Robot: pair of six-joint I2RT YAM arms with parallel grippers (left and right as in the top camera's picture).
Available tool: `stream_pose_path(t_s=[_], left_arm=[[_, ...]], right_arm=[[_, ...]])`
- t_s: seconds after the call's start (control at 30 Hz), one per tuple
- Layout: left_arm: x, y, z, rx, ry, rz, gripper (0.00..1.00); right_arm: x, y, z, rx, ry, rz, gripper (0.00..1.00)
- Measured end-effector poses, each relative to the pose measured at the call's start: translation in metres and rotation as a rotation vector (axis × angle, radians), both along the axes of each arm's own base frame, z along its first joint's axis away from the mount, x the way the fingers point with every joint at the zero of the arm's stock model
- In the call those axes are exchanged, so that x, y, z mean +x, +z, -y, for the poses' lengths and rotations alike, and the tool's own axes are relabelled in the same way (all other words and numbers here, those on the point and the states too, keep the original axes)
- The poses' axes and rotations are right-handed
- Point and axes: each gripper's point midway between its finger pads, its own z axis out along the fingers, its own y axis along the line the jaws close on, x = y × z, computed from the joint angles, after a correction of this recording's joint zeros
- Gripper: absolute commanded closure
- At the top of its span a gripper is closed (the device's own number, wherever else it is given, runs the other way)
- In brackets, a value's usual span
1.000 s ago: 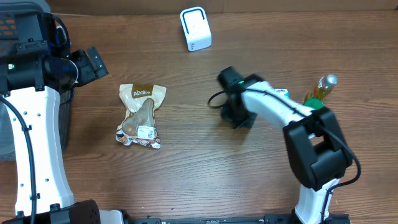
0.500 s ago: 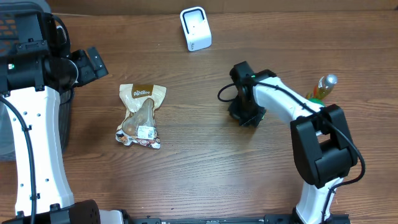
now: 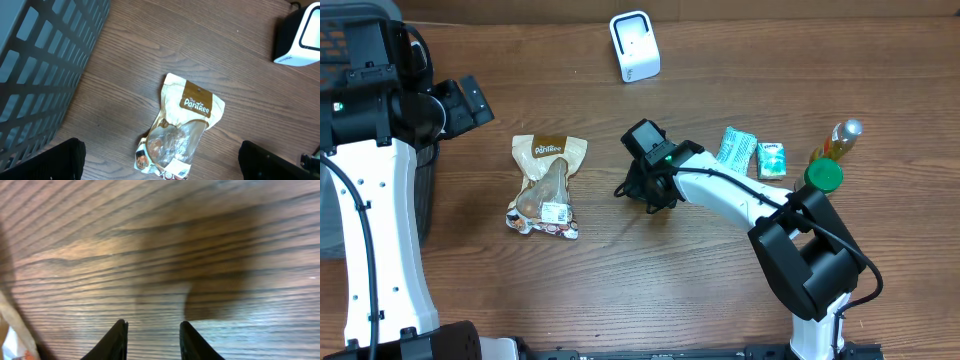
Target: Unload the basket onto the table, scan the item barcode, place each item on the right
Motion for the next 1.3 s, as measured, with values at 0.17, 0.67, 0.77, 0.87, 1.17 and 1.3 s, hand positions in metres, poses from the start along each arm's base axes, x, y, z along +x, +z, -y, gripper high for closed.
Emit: stream_pose_path(t_s=[0.17, 0.67, 0.77, 0.87, 1.17, 1.3], left_arm=[[0.0001, 0.0, 0.0, 0.0, 0.0, 0.0, 0.0], [0.0001, 0.0, 0.0, 0.0, 0.0, 0.0, 0.01], [0.0001, 0.0, 0.0, 0.0, 0.0, 0.0, 0.0], [0.0001, 0.0, 0.0, 0.0, 0.0, 0.0, 0.0], [0.0001, 0.0, 0.0, 0.0, 0.0, 0.0, 0.0], [0.0001, 0.0, 0.0, 0.0, 0.0, 0.0, 0.0]], right_arm=[[0.0078, 0.0024, -0.0028, 0.007, -0.006, 0.037, 0.0], [0.0054, 0.0031, -0.0068, 0.029, 0.002, 0.023, 0.0], [0.0053, 0.0031, -0.007, 0.031, 0.003, 0.023, 0.0], [0.0053, 0.0032, -0.0071, 0.031, 0.003, 0.023, 0.0], [0.0052, 0.003, -0.0071, 0.031, 0.003, 0.022, 0.0], [0.0052, 0.0032, -0.0072, 0.032, 0.003, 0.022, 0.0]])
